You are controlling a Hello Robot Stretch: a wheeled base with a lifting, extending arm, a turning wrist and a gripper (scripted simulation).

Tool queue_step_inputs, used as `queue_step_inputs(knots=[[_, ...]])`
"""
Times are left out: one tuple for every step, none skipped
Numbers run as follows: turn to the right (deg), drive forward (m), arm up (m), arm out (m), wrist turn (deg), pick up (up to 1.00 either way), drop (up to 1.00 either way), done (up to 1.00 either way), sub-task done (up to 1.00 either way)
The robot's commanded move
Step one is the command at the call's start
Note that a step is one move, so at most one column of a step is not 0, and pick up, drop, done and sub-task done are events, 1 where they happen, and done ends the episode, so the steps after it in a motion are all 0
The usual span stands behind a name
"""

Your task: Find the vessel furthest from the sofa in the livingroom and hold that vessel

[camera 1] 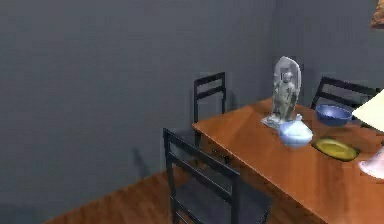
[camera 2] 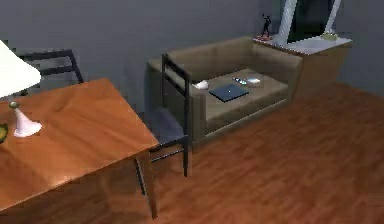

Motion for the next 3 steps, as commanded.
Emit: queue_step_inputs(knots=[[-45.0, 0.00, 0.00, 0.00, 0.0, 0.00, 0.00, 0.00, 0.00], [-3.0, 0.00, 0.00, 0.00, 0.0, 0.00, 0.00, 0.00, 0.00], [0.0, 0.70, 0.00, 0.00, 0.0, 0.00, 0.00, 0.00, 0.00]])
